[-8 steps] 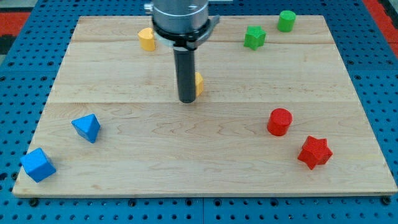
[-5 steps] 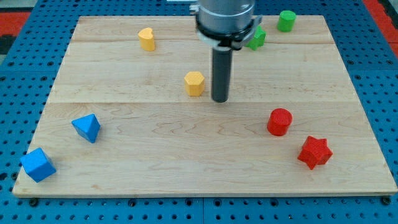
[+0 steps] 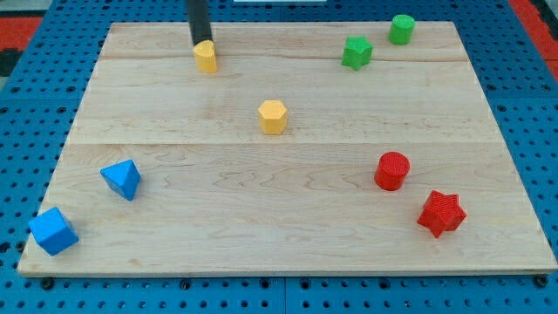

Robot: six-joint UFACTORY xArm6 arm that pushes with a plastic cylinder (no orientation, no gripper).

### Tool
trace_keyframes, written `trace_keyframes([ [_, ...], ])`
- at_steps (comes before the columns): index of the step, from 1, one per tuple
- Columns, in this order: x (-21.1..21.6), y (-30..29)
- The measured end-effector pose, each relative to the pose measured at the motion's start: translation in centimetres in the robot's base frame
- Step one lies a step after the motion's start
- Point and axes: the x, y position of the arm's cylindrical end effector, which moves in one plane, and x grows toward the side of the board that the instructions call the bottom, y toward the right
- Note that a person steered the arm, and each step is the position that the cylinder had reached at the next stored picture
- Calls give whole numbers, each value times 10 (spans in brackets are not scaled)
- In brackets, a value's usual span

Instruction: Push the heart into the hexagon

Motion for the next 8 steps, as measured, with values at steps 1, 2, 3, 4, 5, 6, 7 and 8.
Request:
trace_keyframes([
  [1,37,31],
  [2,68,39],
  [3,57,5],
  [4,95,-3],
  [5,105,30],
  [6,105,64],
  [7,94,67],
  [8,104,79],
])
